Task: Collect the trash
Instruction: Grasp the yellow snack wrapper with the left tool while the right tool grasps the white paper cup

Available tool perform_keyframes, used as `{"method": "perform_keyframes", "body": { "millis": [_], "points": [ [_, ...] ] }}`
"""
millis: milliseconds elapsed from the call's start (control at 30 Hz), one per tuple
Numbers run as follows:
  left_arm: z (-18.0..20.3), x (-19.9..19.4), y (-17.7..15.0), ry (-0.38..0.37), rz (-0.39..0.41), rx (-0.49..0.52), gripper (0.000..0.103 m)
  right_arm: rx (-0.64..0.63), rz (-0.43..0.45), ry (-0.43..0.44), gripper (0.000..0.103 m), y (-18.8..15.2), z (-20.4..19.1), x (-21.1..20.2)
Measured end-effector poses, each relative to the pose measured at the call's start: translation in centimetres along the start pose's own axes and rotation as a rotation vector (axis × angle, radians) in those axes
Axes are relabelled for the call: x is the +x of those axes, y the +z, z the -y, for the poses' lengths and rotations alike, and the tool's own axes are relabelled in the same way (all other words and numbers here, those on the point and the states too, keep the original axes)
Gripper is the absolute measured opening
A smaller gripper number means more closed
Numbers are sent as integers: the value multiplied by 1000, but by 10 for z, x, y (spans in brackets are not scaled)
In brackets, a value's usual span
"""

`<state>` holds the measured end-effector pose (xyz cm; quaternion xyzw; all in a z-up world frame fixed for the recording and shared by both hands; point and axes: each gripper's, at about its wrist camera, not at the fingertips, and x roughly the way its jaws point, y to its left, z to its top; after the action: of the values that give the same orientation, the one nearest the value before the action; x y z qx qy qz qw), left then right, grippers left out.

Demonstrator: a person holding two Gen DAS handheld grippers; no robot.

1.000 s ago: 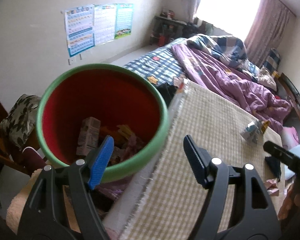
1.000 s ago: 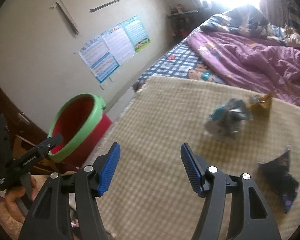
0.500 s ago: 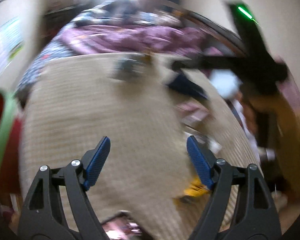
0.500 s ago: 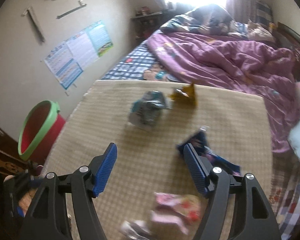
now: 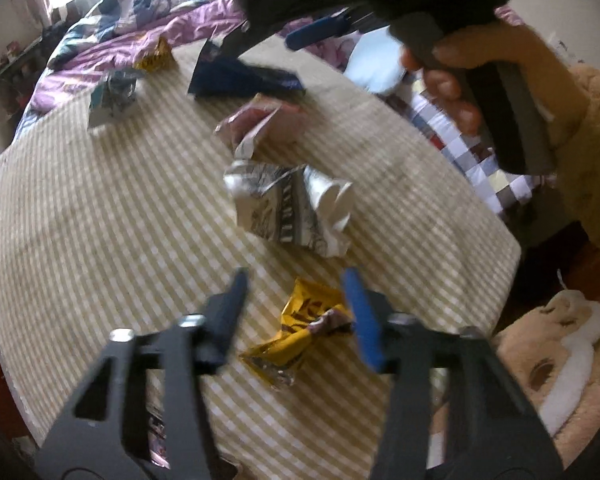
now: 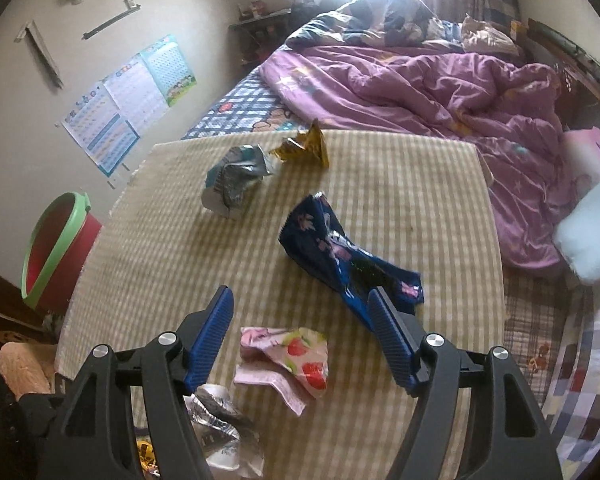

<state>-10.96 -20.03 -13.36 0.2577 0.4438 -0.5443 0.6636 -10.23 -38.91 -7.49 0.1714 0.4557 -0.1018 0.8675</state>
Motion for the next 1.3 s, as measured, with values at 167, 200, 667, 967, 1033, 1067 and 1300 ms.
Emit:
{"method": "perform_keyframes", "body": {
  "millis": [167, 200, 667, 967, 1033, 1067, 1300],
  "points": [
    [-17, -12, 1, 44, 62, -57, 10, -18, -3, 18, 68, -2, -5, -2],
    [-25, -19, 2, 76, 97, -86, 9, -26, -2, 24, 68, -3, -6, -3],
    [-156, -63, -42, 296, 196, -687, 17, -326, -258, 141, 68, -61, -51, 13],
    [-108, -47, -13, 169, 204, -462, 47, -286, -268, 188, 42, -58, -58, 25],
    [-96, -44, -8, 121, 206, -400, 49, -232, -195, 193, 42, -42, -53, 15],
    [-91, -43, -7, 100, 206, -377, 57, -211, -165, 188, 42, -36, -50, 11],
    [-38, -20, -4, -70, 98, -129, 67, -28, -36, 139, 43, -1, -18, 0]
  ]
}}
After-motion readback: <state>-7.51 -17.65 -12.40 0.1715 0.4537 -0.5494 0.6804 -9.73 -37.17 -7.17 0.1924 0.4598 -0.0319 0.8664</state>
